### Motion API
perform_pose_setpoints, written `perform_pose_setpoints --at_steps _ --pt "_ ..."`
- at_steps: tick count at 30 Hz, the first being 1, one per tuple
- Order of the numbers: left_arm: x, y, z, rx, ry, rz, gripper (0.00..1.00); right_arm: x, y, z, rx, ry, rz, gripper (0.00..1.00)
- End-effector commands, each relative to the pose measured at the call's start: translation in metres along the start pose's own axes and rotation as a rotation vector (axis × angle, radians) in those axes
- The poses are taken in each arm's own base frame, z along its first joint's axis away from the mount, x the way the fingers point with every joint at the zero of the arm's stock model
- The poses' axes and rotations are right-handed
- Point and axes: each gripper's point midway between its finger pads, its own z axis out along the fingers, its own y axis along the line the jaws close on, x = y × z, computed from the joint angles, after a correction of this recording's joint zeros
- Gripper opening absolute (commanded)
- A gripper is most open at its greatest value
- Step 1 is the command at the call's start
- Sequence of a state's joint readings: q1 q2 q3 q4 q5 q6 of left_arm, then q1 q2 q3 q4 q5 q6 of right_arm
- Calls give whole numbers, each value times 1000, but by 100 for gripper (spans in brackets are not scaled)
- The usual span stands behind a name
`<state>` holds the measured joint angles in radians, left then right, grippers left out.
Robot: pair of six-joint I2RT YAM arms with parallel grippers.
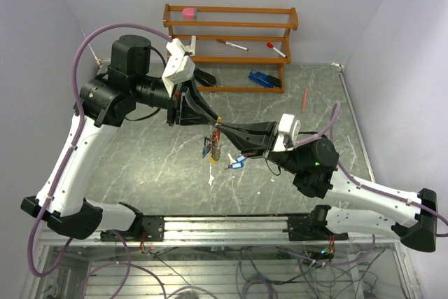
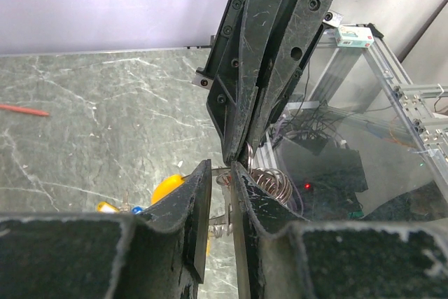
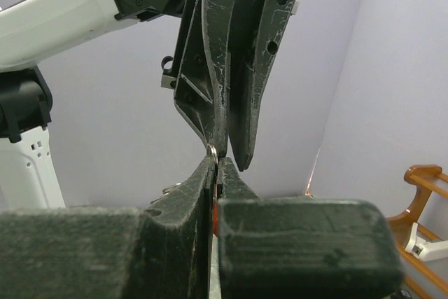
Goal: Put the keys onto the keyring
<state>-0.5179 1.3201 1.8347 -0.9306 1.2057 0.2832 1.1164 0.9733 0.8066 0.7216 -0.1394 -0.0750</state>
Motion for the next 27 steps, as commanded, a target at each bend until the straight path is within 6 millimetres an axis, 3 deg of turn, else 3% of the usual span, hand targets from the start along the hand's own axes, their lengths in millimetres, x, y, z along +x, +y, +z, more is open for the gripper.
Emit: perform_pose_setpoints --at_steps 1,13,18,22,27 --pt "-8 -21 -5 49 -24 -3 29 -23 -13 1 57 -67 -29 0" --pt "-3 -23 -8 29 -11 -4 28 -27 -18 -1 83 -60 -44 0" --pt "-2 -21 -7 25 -15 -19 35 -27 -20 -1 87 -58 -45 0" --pt "-1 -13 -6 -2 -6 -19 39 -25 -17 2 74 -51 -40 0" --pt "5 6 -11 -121 38 32 36 -25 -15 3 63 -52 -36 0"
